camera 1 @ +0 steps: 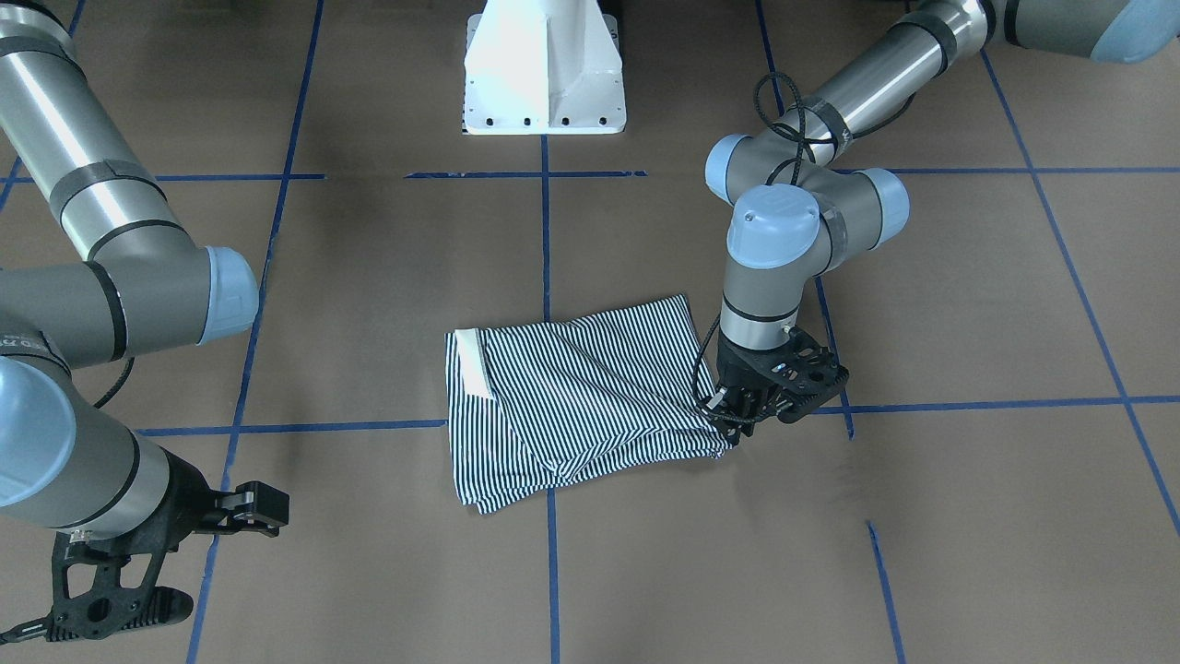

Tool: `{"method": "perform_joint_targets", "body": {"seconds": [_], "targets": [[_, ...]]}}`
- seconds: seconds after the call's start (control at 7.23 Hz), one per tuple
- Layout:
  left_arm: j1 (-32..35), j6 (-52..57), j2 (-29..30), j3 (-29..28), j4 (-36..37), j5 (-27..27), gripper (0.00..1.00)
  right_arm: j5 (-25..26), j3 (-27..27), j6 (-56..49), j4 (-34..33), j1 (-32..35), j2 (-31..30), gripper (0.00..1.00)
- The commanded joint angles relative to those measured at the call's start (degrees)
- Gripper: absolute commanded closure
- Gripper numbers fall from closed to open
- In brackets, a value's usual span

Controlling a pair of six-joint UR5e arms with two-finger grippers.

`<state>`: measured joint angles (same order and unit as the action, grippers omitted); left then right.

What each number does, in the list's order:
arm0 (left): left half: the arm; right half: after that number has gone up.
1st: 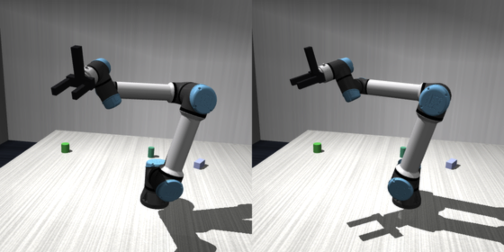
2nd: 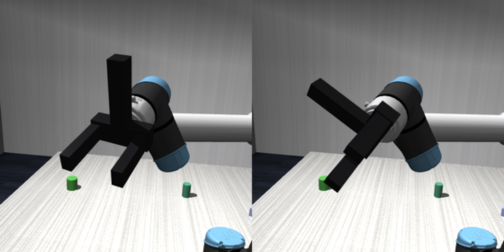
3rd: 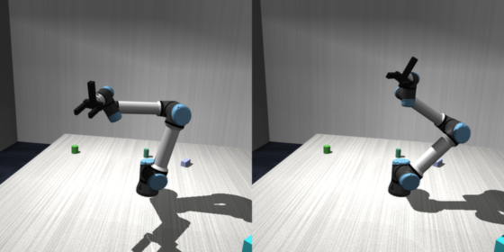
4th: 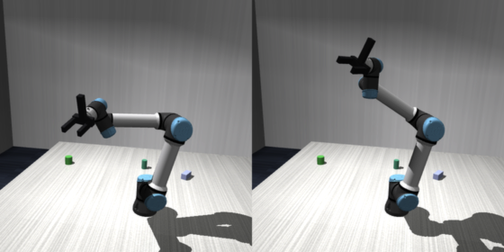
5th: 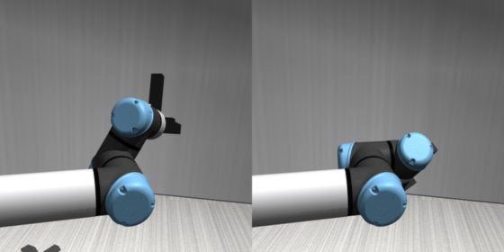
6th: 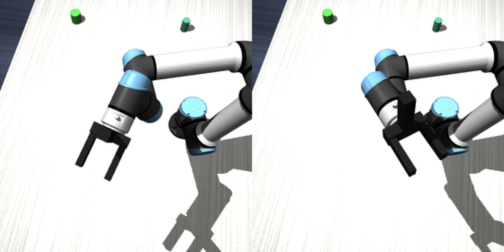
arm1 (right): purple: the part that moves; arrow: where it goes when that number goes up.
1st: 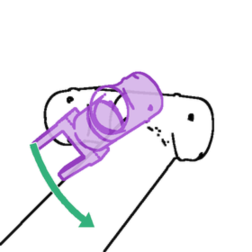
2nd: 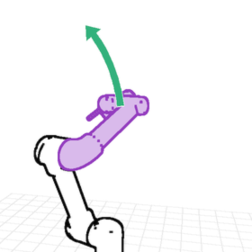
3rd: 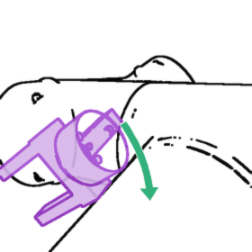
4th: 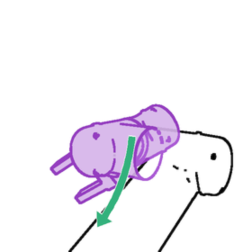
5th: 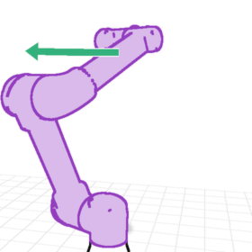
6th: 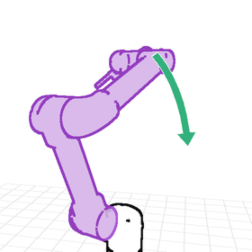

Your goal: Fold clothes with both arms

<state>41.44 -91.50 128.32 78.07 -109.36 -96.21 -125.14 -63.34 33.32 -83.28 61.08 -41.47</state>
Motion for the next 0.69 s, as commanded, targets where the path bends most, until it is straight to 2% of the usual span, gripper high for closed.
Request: {"method": "perform_joint_targets", "body": {"seconds": [0.0,0.14,0.42,0.55], "targets": [[2.8,6.0,-0.6,0.5,0.2,-0.6,0.0,-0.8,-4.1,-0.1,-0.1,1.1,-3.1,0.0],[5.2,11.6,-3.0,3.3,0.2,-1.3,0.0,-3.9,-8.1,-0.5,-0.4,3.0,-7.1,0.0],[12.7,24.5,-10.1,10.7,0.2,-9.0,0.0,-8.8,-15.0,-3.5,-0.9,9.3,-16.4,0.0],[16.4,32.8,-14.4,13.8,0.2,-12.7,0.0,-10.1,-16.7,-8.1,-1.0,13.3,-20.1,0.0]]}}
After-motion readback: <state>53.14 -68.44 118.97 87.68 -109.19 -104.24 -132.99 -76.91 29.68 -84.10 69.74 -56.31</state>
